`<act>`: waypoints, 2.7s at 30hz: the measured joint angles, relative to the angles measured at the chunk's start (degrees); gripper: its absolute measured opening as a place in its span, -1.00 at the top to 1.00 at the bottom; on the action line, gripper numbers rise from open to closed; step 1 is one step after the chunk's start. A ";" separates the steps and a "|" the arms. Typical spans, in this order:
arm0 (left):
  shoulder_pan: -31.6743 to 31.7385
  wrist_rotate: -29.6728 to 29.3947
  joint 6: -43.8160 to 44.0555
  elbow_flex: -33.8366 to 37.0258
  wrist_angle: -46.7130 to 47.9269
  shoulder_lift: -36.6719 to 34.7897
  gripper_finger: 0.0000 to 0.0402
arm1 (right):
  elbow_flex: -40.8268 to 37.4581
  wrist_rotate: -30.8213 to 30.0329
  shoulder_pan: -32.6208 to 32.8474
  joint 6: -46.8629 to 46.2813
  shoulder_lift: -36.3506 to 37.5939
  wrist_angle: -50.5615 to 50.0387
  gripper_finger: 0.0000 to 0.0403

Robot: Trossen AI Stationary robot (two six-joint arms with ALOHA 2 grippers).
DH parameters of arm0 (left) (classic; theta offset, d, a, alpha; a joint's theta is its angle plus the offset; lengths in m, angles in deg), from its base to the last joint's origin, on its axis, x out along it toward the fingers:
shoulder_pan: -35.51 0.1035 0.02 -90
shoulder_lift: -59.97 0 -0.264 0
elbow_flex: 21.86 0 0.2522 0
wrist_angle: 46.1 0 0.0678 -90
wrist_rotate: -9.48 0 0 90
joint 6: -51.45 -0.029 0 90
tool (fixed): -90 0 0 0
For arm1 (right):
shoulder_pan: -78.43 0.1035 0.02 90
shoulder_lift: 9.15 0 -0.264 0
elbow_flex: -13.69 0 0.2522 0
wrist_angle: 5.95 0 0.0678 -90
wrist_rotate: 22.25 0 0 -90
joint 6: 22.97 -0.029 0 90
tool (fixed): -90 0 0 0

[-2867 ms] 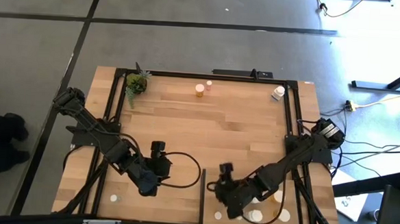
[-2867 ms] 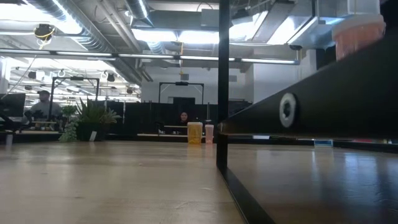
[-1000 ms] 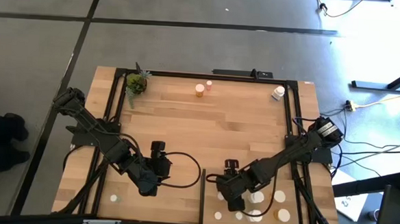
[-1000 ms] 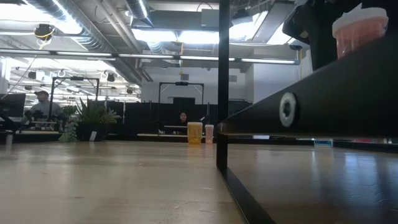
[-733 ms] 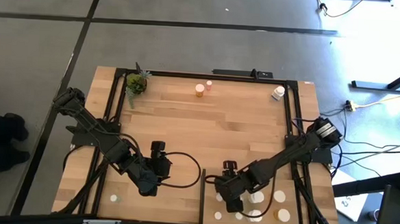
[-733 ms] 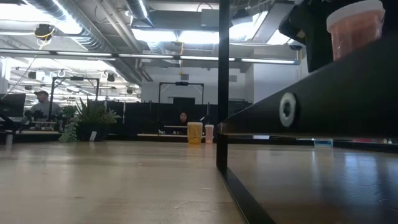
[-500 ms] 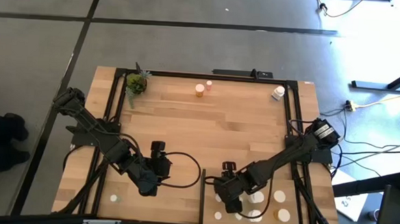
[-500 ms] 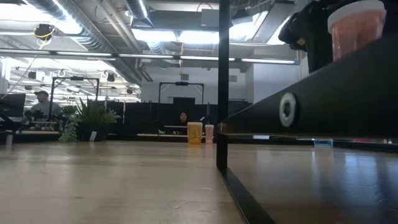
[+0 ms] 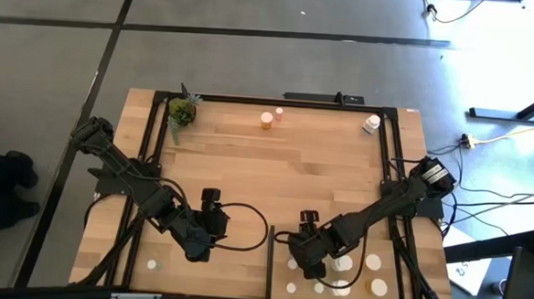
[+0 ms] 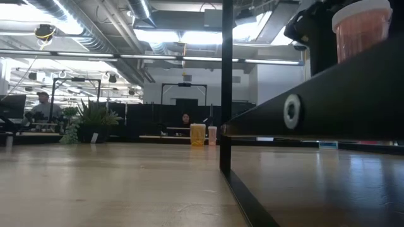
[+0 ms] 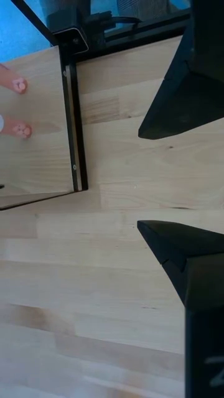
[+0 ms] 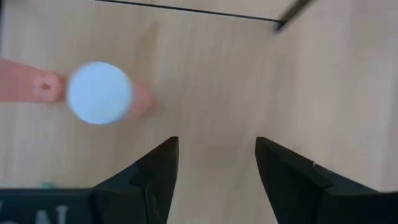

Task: Pick and place medicine bottles onto shelf by color
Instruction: Adjust the pill bottles on the shelf

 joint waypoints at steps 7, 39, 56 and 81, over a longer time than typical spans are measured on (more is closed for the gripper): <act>0.00 -0.02 -0.02 0.00 -0.02 0.00 -0.09 | 2.58 -5.74 0.00 -4.00 2.91 -12.26 -0.06; -0.02 -0.01 -0.09 0.00 -0.48 0.00 -0.09 | -8.67 7.03 4.73 -22.62 9.87 -19.04 -0.06; 0.00 -0.02 -0.09 0.00 -0.48 0.00 -0.09 | -8.67 11.39 6.88 -25.30 9.87 -16.65 -0.06; 0.00 -0.02 -0.07 0.00 -0.64 0.00 -0.09 | -8.47 8.23 9.47 -35.86 15.21 -31.96 -0.06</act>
